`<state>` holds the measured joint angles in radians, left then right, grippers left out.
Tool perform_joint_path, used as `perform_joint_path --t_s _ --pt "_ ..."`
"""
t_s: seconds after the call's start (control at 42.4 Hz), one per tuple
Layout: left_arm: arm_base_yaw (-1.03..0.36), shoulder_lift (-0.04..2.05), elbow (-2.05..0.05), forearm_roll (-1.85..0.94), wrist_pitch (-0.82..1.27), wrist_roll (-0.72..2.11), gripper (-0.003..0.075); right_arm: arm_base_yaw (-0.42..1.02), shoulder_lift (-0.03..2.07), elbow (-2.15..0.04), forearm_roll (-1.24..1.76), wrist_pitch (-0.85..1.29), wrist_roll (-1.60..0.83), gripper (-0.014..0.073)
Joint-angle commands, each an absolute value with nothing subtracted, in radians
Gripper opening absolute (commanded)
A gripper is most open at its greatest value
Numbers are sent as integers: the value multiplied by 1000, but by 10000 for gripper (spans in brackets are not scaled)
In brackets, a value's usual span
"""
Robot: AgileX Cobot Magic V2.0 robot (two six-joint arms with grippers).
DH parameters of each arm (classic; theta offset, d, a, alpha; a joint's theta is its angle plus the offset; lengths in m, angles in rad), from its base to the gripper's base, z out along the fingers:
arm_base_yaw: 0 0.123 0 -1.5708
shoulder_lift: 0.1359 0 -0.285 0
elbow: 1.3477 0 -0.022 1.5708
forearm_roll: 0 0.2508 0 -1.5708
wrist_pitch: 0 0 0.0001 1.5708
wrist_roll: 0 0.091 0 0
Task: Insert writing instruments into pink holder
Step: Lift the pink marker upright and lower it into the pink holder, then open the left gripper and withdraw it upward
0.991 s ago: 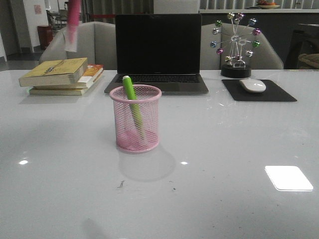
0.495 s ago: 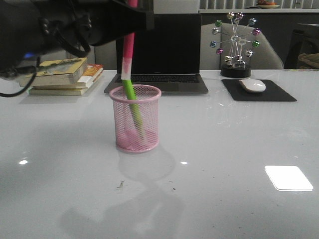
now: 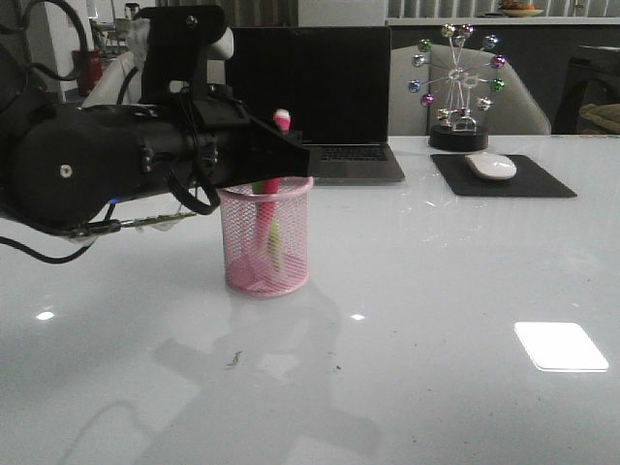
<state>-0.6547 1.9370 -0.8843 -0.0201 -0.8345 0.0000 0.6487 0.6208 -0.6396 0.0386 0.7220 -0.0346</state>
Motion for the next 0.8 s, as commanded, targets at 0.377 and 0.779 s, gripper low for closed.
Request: perform_joint_path --t_s 0.377,0.779 --pt "-661 1637 -911 -7 -568 104 447 649 621 -668 28 654 -45 500" --pt "-661 1173 -911 0 273 131 445 649 621 -668 28 654 -45 500"
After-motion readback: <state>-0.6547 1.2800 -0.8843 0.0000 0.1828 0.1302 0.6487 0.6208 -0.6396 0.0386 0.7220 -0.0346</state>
